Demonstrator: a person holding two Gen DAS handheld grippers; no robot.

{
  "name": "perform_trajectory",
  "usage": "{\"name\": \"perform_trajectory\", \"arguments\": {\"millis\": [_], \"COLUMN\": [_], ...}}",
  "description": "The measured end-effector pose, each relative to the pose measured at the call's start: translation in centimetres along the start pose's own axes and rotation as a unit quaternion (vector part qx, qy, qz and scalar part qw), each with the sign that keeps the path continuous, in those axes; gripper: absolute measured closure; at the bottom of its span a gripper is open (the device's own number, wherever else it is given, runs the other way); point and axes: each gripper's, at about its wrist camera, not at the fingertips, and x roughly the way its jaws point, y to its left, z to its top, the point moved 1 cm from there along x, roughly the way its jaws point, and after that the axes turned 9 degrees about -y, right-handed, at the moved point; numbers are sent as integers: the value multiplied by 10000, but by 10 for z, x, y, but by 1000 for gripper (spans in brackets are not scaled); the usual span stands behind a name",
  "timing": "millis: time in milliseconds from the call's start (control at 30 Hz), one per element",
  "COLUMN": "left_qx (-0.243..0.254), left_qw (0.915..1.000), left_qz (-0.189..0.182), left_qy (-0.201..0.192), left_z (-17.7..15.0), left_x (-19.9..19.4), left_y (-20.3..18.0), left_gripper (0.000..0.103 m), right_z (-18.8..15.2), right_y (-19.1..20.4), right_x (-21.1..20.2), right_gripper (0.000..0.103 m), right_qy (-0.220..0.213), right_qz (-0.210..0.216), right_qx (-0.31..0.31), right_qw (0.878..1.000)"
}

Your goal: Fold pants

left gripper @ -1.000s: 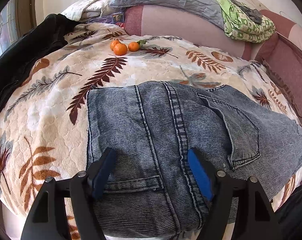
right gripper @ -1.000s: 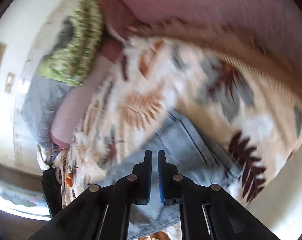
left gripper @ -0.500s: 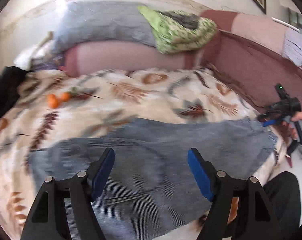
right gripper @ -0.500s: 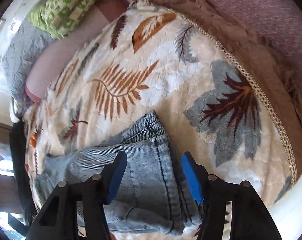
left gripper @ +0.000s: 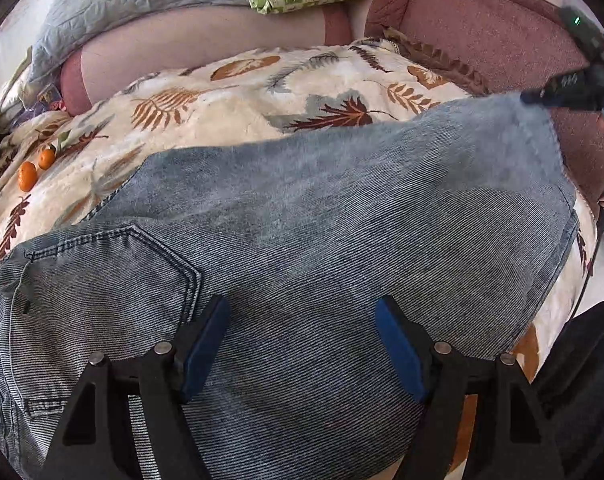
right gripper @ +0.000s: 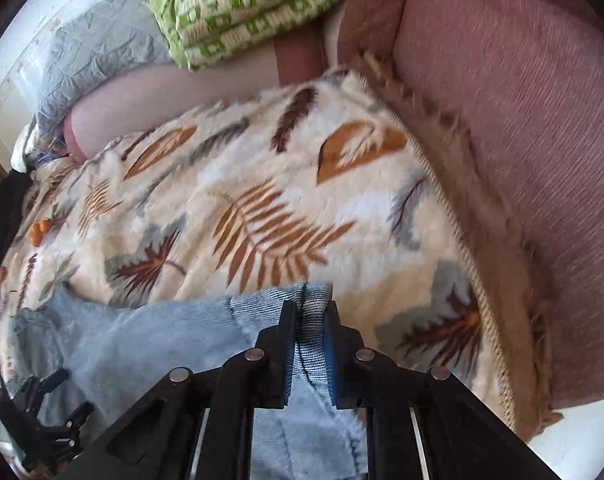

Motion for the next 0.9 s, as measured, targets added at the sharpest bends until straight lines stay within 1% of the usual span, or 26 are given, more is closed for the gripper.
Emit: {"name": "perform_trajectory", "arguments": {"millis": [33, 67, 100, 133, 167, 200, 233, 267, 333, 400, 433, 467, 533, 567, 600, 633, 667, 700, 733, 767, 800, 833, 900], "left_qx": [-10, -42, -101, -162, -207, -258, -328, -400, -491, -557, -602, -689, -908, -1024, -1157, -1326, -1493, -1668, -1759, -1848, -1945, -1992, -2004], "left_qw": [10000, 10000, 9999, 9998, 9997, 9994, 9989, 9983, 9972, 9959, 9951, 9939, 9912, 9895, 9873, 9841, 9807, 9771, 9751, 9732, 9723, 9718, 9712], "left_qz": [14, -17, -69, -87, -67, -22, 15, 21, 86, 264, 363, 456, 581, 681, 814, 994, 1144, 1279, 1344, 1371, 1291, 1260, 1286], "left_qy": [38, 58, 42, -24, -127, -238, -337, -419, -550, -658, -698, -734, -770, -762, -720, -633, -527, -318, -125, -39, -88, -105, -74], "left_z": [1, 4, 6, 7, 9, 11, 12, 12, 8, 2, 0, -3, -9, -13, -18, -23, -28, -36, -42, -48, -51, -52, -48], "left_x": [-1, -2, -5, -10, -15, -22, -30, -37, -51, -65, -70, -77, -86, -91, -93, -93, -93, -88, -83, -81, -82, -83, -87], "left_y": [-1, 0, 1, 4, 8, 12, 18, 25, 39, 57, 65, 76, 99, 112, 126, 141, 155, 170, 181, 190, 197, 200, 200], "left_gripper": [27, 27, 27, 27, 27, 27, 27, 27, 27, 27, 27, 27, 27, 27, 27, 27, 27, 27, 27, 24, 22, 22, 22], "right_z": [-11, -23, -33, -40, -45, -51, -60, -73, -103, -124, -134, -139, -142, -143, -144, -141, -137, -133, -129, -129, -132, -139, -156], "right_y": [-2, -7, -14, -24, -33, -44, -54, -65, -72, -67, -65, -63, -59, -57, -56, -56, -53, -49, -44, -42, -43, -42, -46], "right_x": [17, 36, 41, 33, 20, 5, -10, -23, -35, -34, -27, -19, -3, 7, 13, 12, 7, -1, -18, -31, -39, -39, -16], "right_gripper": [73, 56, 56, 56, 56, 56, 53, 48, 47, 47, 47, 47, 48, 52, 56, 76, 95, 95, 95, 95, 95, 95, 88], "right_qy": [390, 932, 1009, 834, 626, 406, 237, 167, 316, 513, 663, 731, 771, 831, 797, 675, 569, 466, 282, 180, 173, 279, 852], "right_qz": [55, 86, -41, -109, -17, 134, 306, 582, 1241, 1548, 1648, 1675, 1586, 1573, 1527, 1443, 1446, 1427, 1371, 1344, 1313, 1144, 742], "right_qx": [29, 139, 338, 581, 899, 1322, 1781, 2316, 3121, 3499, 3728, 3865, 3968, 4076, 4150, 4144, 4079, 4003, 3872, 3826, 3808, 3762, 3564], "right_qw": [9992, 9955, 9943, 9948, 9940, 9903, 9833, 9709, 9414, 9225, 9107, 9040, 9008, 8956, 8934, 8960, 8997, 9040, 9113, 9139, 9151, 9190, 9275]}}
